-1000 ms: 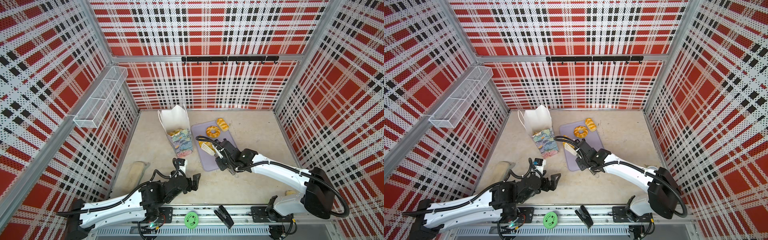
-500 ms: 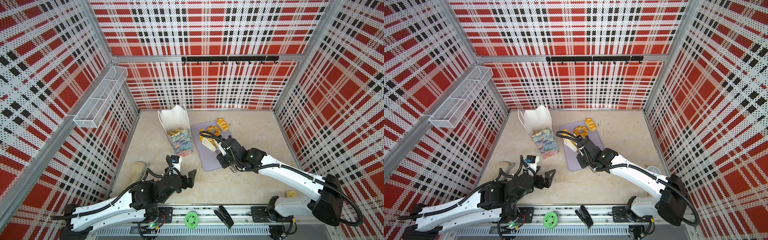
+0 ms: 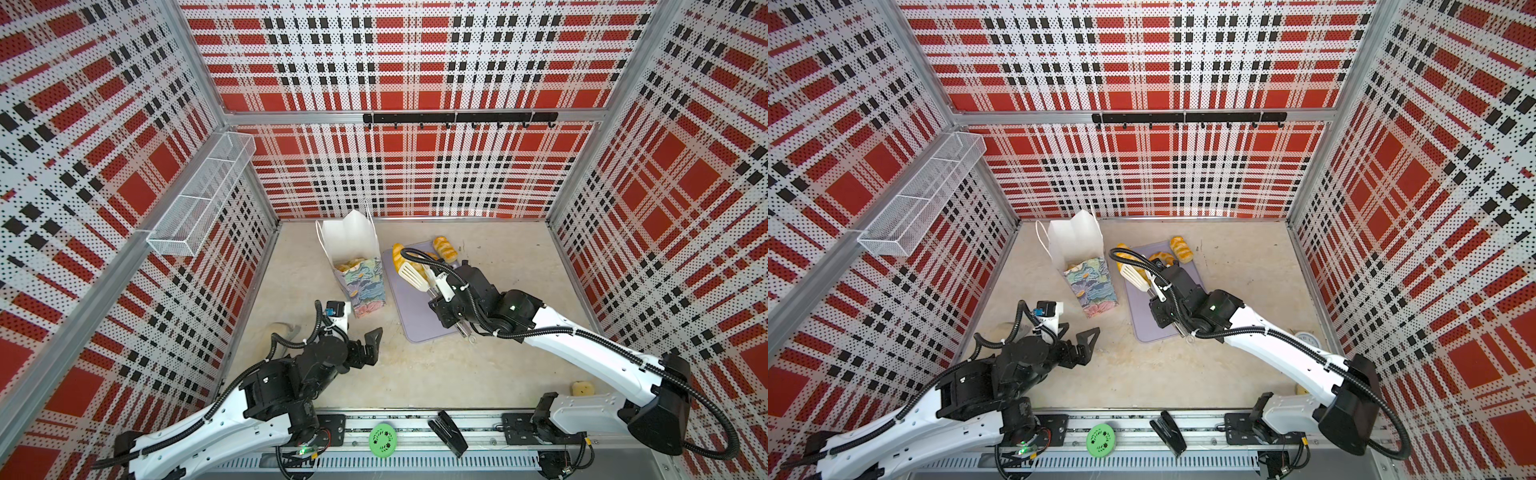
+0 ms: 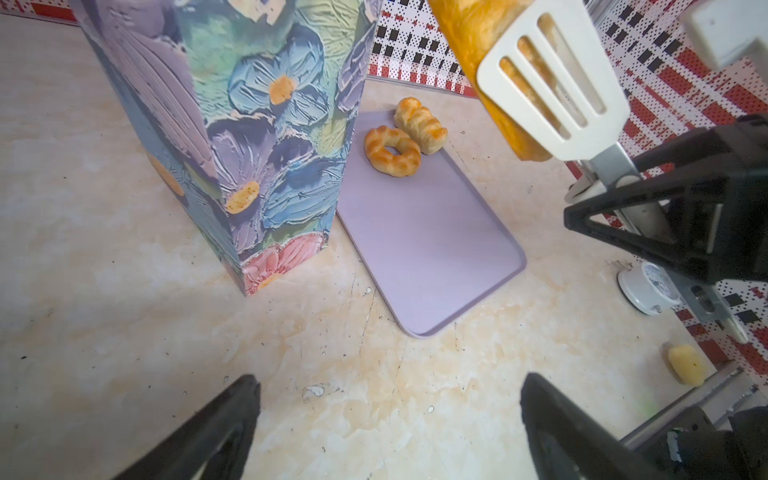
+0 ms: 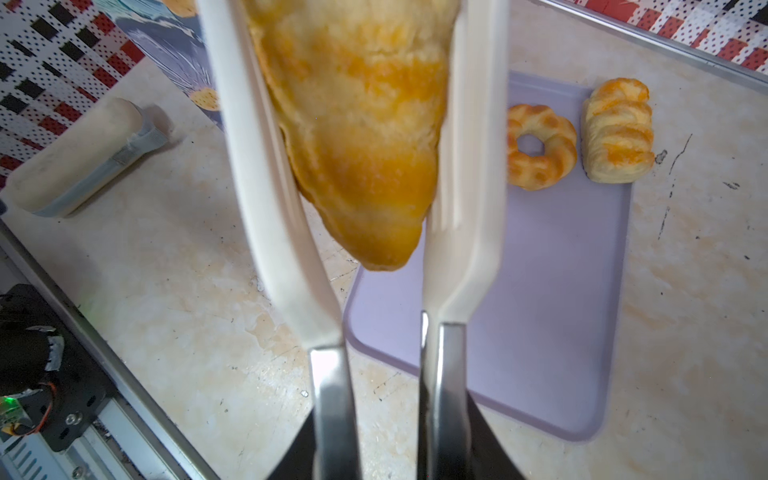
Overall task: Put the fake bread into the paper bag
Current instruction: 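Lift the croissant in the tongs and carry it toward the floral bag, then open the tongs over the bag opening to drop the croissant inside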
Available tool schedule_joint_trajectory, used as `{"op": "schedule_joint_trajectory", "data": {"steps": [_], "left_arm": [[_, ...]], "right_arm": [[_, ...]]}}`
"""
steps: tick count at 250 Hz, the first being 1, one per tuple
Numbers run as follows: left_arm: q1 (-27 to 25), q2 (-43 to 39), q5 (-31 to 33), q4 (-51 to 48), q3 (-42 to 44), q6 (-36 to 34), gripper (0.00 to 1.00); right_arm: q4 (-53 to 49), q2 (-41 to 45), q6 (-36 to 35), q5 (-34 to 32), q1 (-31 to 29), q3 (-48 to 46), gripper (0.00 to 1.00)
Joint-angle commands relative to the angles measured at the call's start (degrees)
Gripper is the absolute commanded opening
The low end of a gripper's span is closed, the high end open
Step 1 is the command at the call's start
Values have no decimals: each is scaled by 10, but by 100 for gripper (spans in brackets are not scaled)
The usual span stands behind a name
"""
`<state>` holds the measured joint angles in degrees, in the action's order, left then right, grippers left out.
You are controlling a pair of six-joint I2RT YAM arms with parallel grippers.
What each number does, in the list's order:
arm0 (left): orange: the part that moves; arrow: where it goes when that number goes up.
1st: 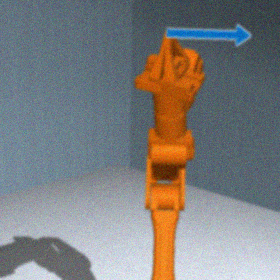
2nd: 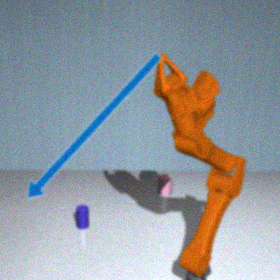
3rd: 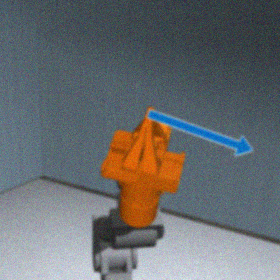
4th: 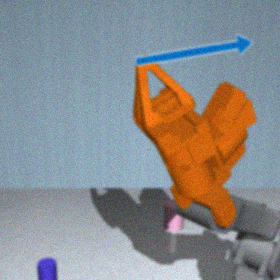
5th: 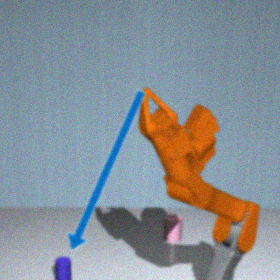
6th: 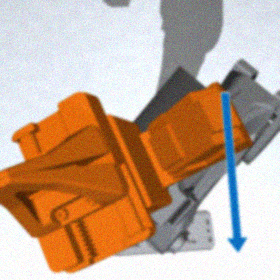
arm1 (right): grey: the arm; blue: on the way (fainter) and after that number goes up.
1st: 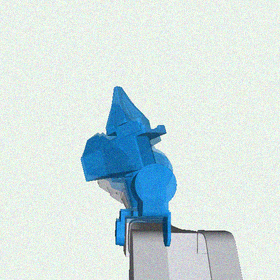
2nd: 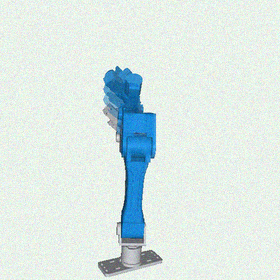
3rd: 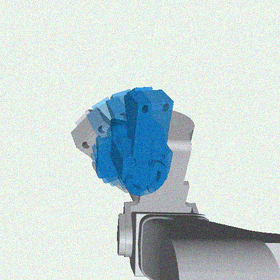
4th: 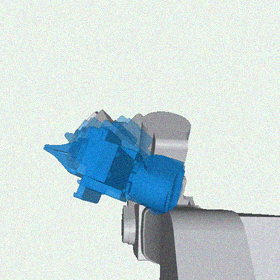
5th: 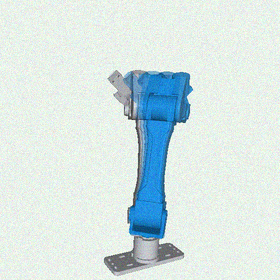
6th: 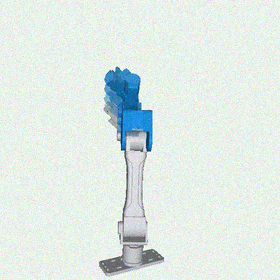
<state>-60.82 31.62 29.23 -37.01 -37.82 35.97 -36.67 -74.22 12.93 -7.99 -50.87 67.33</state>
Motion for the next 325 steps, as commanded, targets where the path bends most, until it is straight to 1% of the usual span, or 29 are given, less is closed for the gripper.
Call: {"op": "schedule_joint_trajectory", "data": {"steps": [1,60,124,217,325], "left_arm": [[22,-4,-26,-10,-19,-26,99],[57,-2,-53,-10,-31,-41,99],[93,-3,-83,-9,-32,-47,99],[144,-16,-116,6,-31,-62,99],[221,-21,-173,14,-22,-70,99]], "right_arm": [[40,12,-15,10,-5,40,36],[52,-8,-29,31,-5,85,36],[64,-48,-41,53,-10,133,36],[75,-128,-63,80,-21,217,37],[73,-215,-76,90,-21,304,38]]}}
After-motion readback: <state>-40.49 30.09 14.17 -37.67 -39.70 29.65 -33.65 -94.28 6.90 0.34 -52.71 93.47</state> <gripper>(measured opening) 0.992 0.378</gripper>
